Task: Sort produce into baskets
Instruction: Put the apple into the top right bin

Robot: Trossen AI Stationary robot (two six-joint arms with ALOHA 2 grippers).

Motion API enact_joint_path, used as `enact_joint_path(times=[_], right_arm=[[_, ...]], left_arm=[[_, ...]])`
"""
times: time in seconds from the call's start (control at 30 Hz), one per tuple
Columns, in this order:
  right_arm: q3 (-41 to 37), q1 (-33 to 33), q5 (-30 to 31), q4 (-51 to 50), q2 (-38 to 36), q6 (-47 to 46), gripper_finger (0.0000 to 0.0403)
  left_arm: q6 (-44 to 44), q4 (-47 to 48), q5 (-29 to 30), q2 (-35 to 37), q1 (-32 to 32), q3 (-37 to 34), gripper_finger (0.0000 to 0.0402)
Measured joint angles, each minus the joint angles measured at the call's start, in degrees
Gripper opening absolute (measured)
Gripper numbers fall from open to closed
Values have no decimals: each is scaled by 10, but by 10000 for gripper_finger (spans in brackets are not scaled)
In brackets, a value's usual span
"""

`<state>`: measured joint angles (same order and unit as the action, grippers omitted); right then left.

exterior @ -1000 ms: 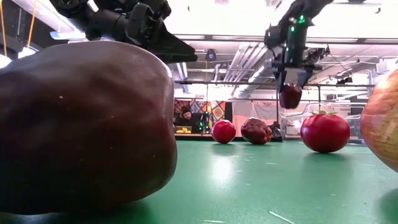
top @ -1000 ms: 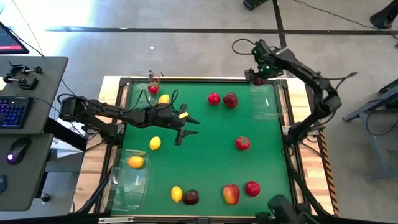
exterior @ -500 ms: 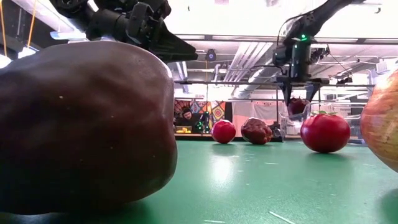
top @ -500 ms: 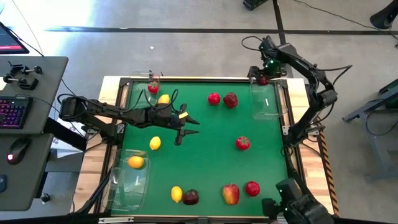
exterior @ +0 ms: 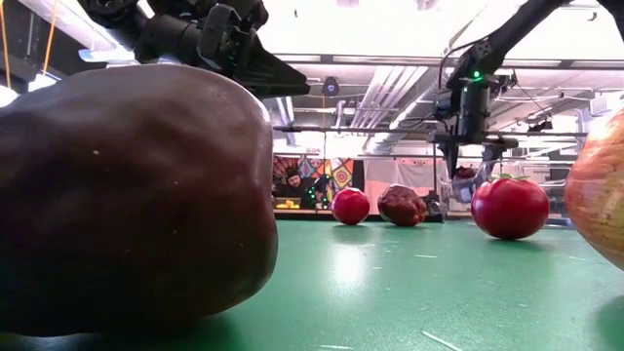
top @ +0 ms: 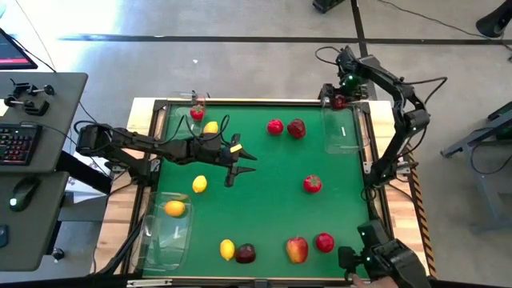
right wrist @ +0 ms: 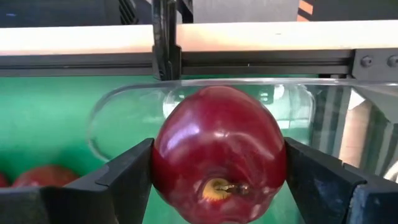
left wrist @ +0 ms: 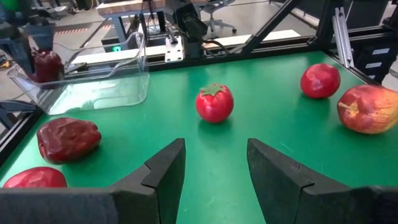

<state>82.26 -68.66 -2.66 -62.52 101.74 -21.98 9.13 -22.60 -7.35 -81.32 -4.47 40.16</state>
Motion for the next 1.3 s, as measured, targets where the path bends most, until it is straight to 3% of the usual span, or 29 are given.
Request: enact_joint_path(times=[0.77,1.3], right_arm=[[0,1,-23,13,34,-33,303],[0,24,-26,21,34,15,322]], left_arm=[[0,0,0,0,0,0,158],[0,1,0,0,0,0,158]])
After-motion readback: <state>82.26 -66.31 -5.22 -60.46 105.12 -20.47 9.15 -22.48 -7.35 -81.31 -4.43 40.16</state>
